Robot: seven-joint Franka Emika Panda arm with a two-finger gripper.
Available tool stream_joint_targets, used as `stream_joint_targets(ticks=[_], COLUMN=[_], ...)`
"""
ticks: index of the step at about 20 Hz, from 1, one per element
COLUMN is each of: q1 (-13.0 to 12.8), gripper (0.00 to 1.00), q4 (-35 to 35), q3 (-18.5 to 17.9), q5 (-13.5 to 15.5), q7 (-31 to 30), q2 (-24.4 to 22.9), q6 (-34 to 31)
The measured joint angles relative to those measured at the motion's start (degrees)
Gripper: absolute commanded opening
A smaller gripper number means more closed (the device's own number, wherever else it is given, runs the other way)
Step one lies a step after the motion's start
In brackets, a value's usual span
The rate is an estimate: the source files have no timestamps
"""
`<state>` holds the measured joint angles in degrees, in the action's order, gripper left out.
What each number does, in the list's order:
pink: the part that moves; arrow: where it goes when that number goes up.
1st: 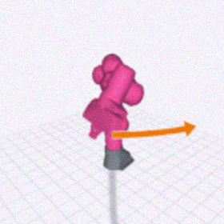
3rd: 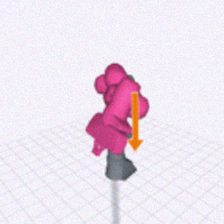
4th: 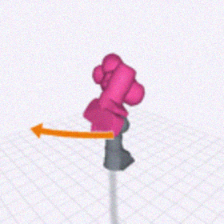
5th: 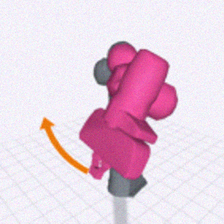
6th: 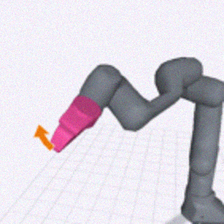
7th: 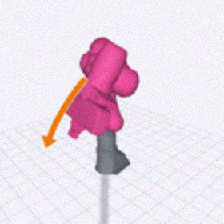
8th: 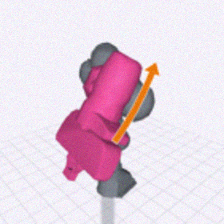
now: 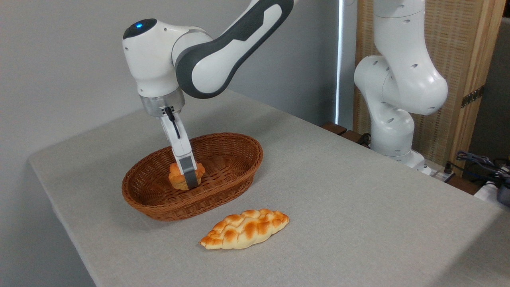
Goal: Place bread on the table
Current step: 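Lower the gripper into the basket and close it on the round bun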
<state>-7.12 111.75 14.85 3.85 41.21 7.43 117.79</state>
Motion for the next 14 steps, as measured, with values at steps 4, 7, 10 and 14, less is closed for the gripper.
stream_joint_targets(ticks=[4, 7, 10, 14], q1=[0.0, 0.01, 0.01, 0.08], gripper=[0.31, 0.32, 0.32, 0.33], q4=[0.0, -0.04, -0.1, -0.81], q3=[0.0, 0.0, 0.0, -0.44], q5=[-0.03, -0.04, -0.04, -0.04], q7=[0.0, 0.0, 0.0, 0.0], q2=[0.0, 0.0, -0.03, -0.55], q6=[0.06, 0.06, 0.07, 0.14])
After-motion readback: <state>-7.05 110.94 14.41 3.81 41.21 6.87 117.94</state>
